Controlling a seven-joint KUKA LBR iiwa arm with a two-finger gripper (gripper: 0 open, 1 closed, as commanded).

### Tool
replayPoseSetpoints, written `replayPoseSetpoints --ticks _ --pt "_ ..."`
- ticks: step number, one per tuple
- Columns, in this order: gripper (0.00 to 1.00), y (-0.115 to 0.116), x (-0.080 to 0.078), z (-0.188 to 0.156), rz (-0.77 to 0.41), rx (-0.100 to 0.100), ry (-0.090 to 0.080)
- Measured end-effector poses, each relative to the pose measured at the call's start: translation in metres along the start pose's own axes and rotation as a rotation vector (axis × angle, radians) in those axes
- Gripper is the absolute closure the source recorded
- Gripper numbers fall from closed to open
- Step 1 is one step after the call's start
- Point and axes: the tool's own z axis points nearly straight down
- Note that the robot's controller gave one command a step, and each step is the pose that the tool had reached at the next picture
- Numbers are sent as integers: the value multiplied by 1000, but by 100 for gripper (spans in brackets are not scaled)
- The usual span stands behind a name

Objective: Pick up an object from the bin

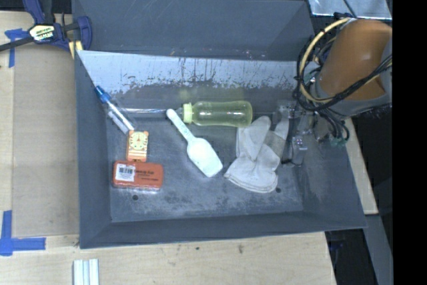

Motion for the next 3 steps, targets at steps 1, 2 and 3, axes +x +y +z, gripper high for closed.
replayPoseSetpoints --ticks 1,2,3 --pt "0 0 -2 -5 -2 1 -8" --pt "0 6 -6 1 -33 1 -8" --pt "0 29 0 19 -45 1 -8"
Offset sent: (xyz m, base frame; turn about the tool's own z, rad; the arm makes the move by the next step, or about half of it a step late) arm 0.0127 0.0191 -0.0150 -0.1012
